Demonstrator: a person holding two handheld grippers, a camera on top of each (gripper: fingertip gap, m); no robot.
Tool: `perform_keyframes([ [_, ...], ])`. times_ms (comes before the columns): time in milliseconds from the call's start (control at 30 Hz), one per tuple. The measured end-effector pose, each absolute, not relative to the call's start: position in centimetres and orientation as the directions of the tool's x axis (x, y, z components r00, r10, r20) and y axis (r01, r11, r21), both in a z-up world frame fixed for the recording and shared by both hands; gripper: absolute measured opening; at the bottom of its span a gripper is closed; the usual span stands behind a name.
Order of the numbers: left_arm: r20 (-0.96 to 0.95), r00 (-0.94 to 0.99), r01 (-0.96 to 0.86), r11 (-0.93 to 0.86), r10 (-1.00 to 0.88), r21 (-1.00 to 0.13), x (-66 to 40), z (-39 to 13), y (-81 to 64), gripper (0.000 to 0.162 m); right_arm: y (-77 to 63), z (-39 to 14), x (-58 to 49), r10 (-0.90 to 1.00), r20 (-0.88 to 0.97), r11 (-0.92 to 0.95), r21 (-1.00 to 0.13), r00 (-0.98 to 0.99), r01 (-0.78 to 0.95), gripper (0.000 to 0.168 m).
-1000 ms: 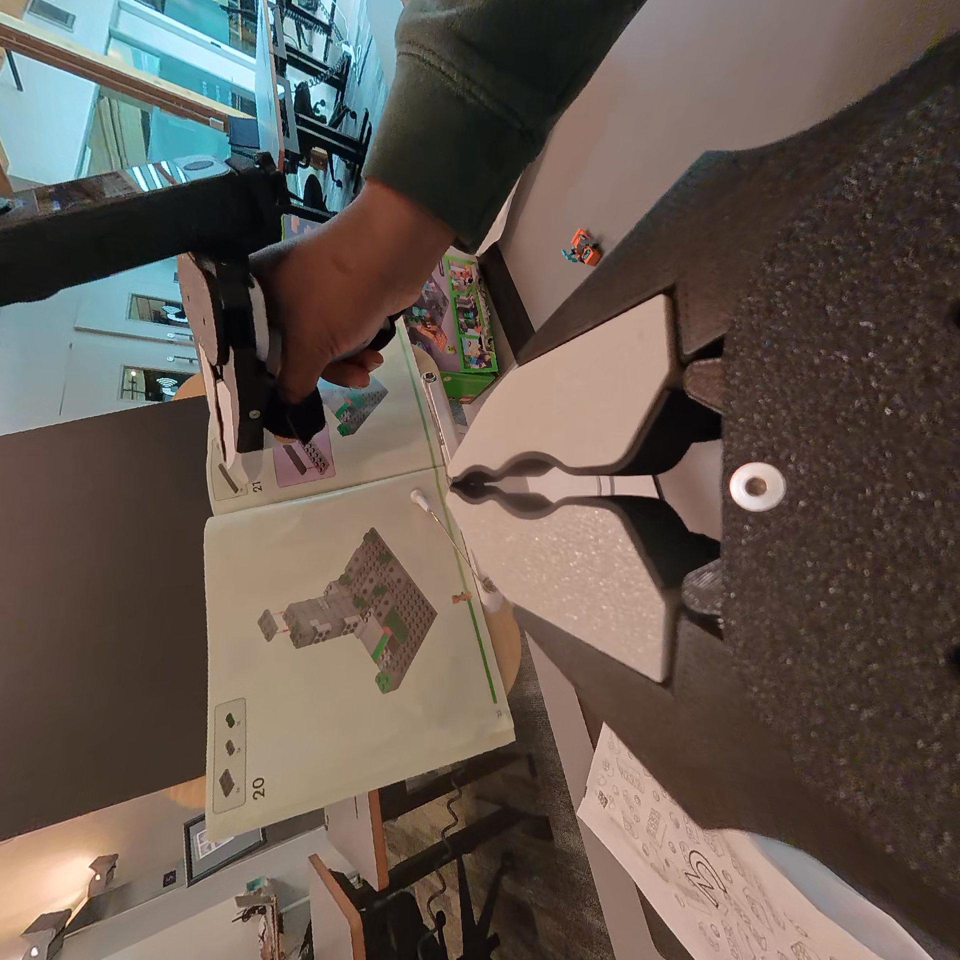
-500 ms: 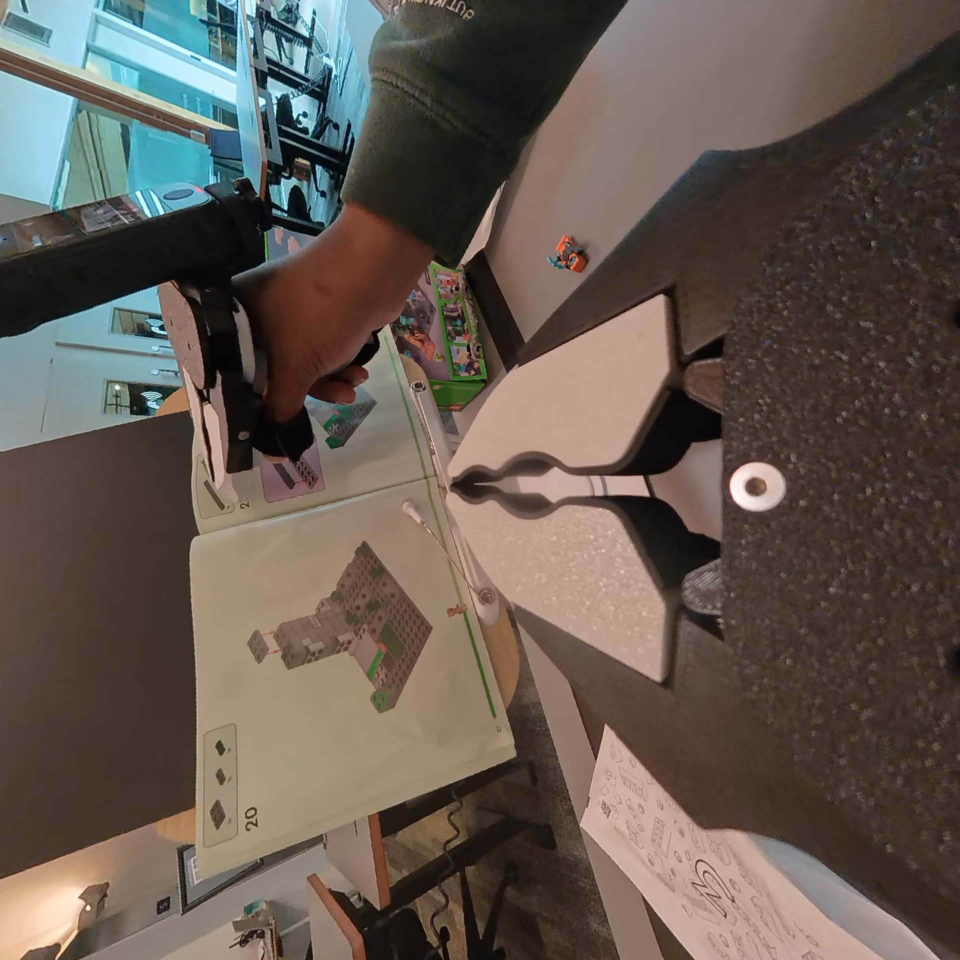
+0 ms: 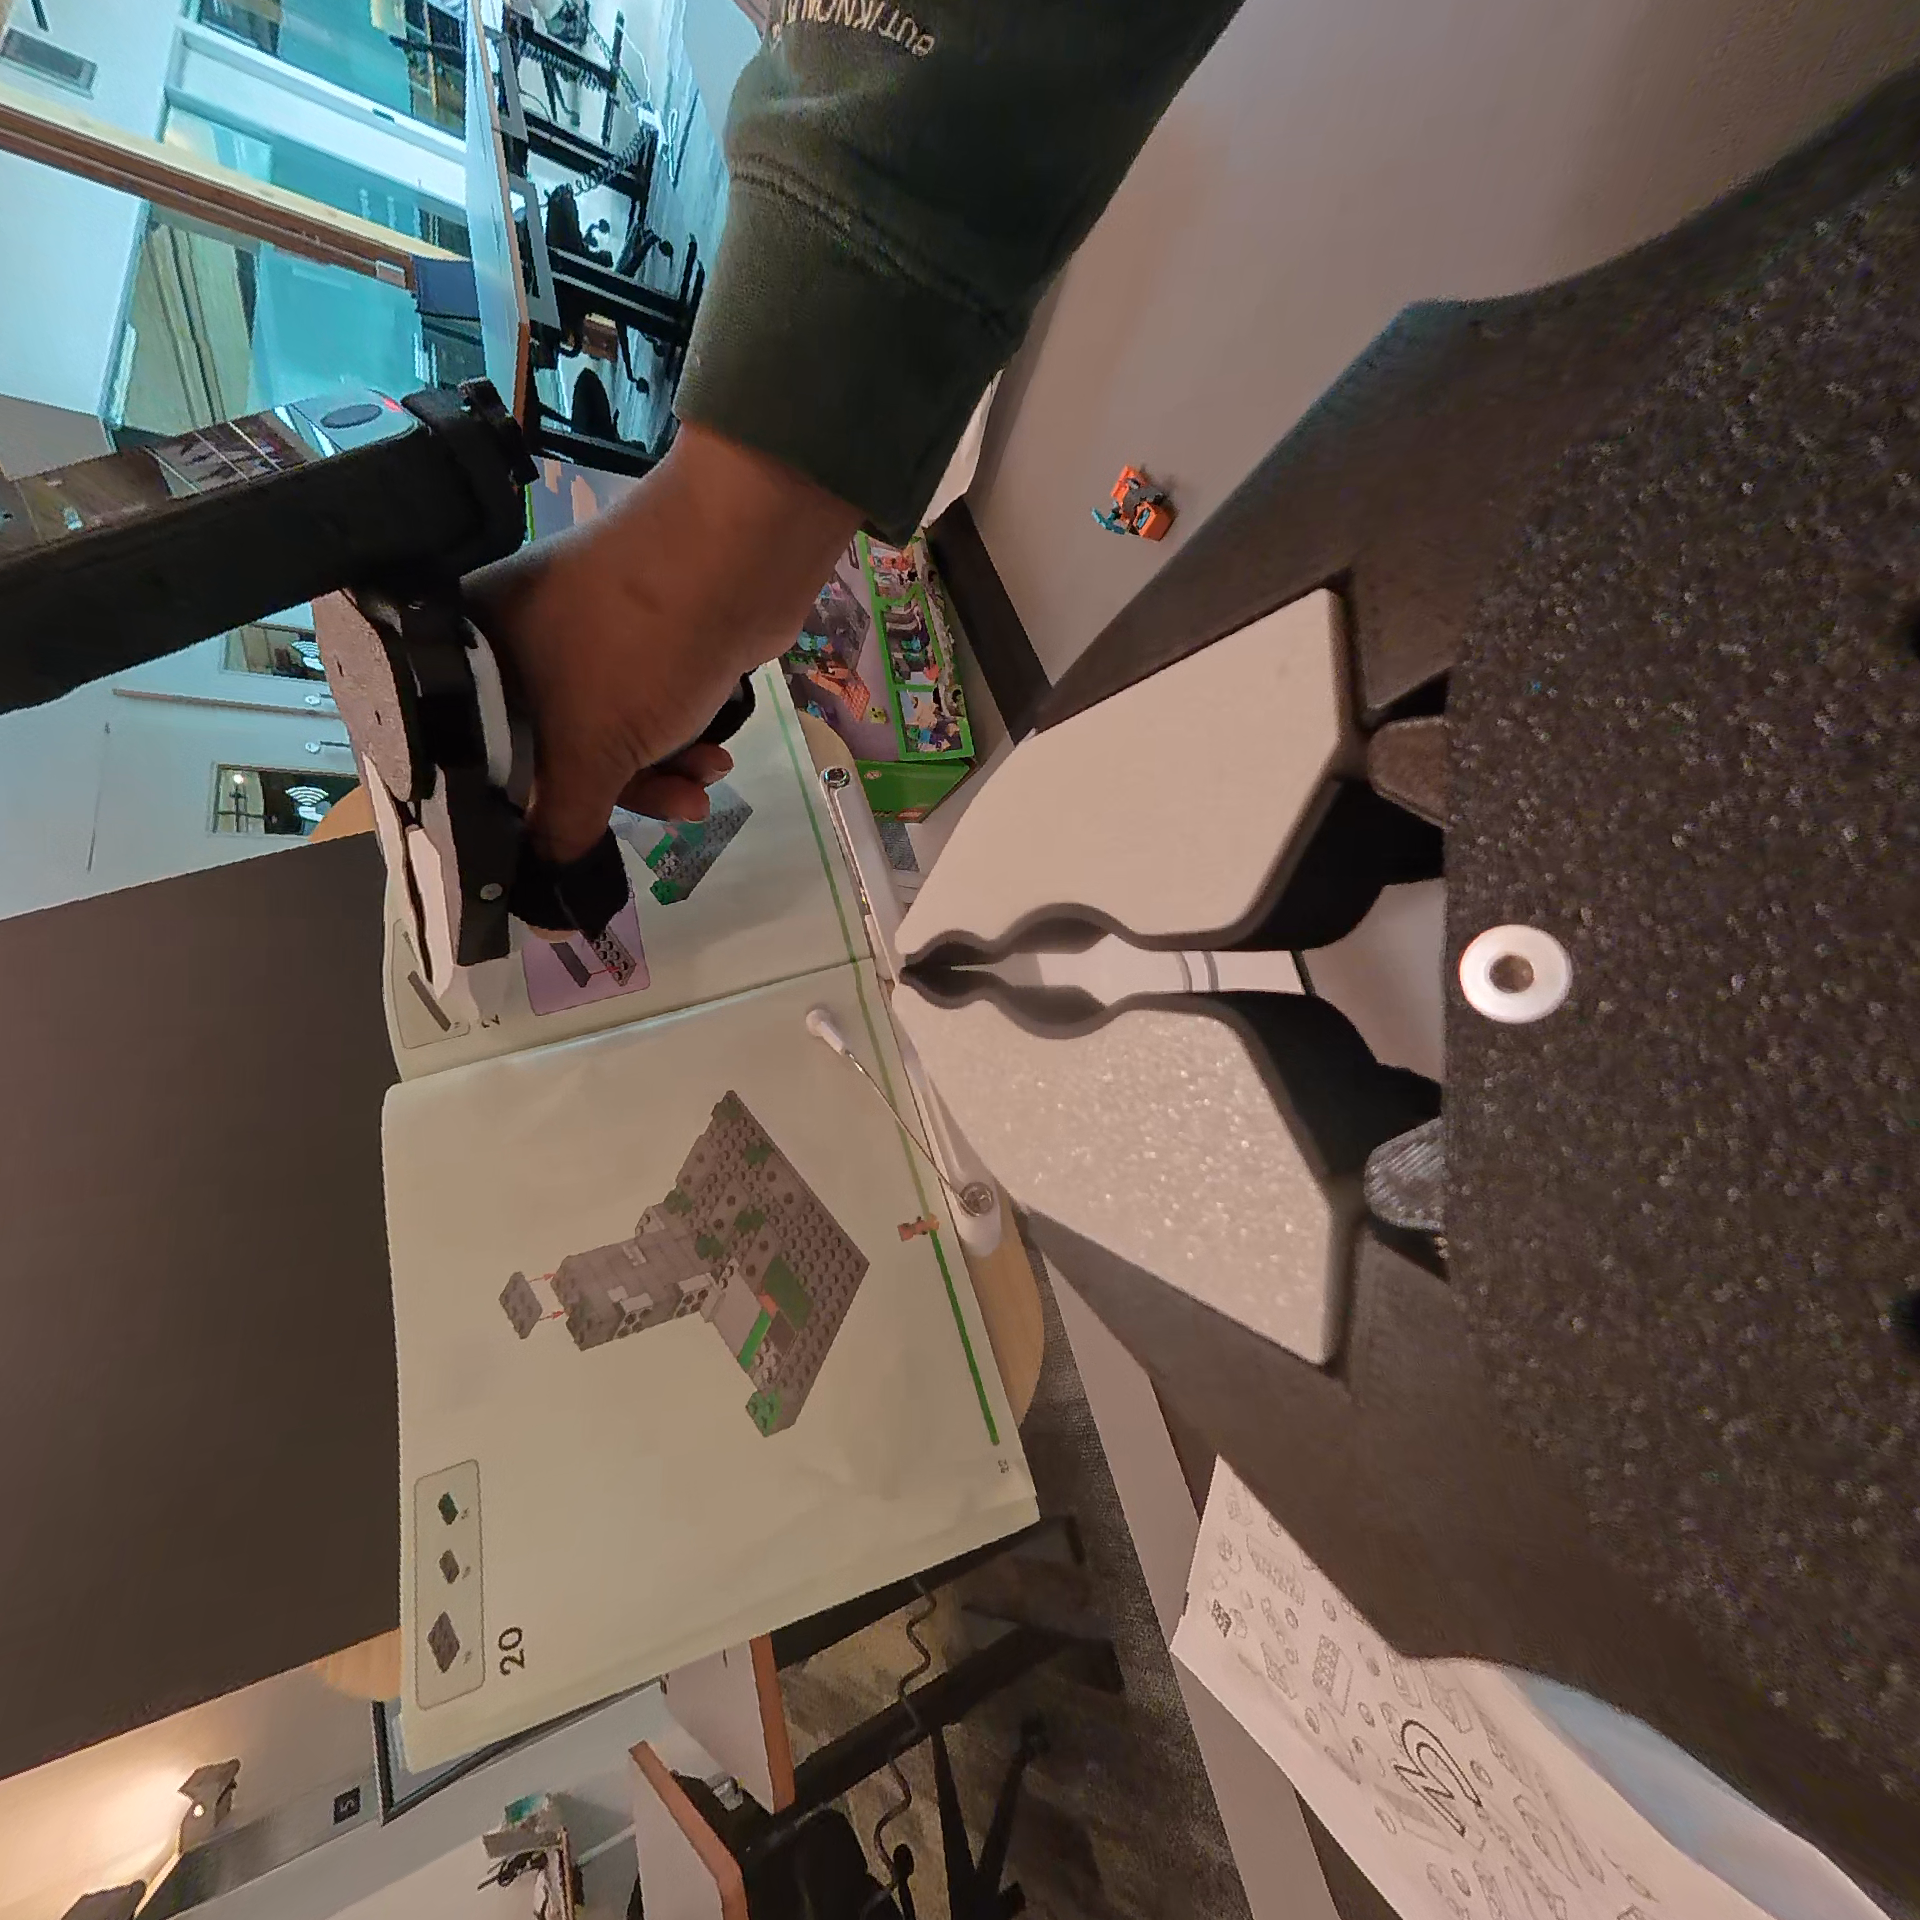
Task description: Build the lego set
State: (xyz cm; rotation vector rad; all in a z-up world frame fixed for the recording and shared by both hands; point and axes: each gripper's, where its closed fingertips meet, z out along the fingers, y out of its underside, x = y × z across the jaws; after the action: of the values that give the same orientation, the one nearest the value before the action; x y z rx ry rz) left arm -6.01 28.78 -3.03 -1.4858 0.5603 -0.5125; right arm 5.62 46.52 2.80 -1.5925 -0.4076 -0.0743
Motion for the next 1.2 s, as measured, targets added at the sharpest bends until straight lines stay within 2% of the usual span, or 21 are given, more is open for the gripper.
perform_keyframes([
  [1200,-0.061,0.749,-0.056,0.03,-0.66,-0.998,-4.6,-3.6,28.1,0.0,45.5,2.7,8.9,0.18,0.332,0.008,-0.942,0.926,0.336,0.006],
])
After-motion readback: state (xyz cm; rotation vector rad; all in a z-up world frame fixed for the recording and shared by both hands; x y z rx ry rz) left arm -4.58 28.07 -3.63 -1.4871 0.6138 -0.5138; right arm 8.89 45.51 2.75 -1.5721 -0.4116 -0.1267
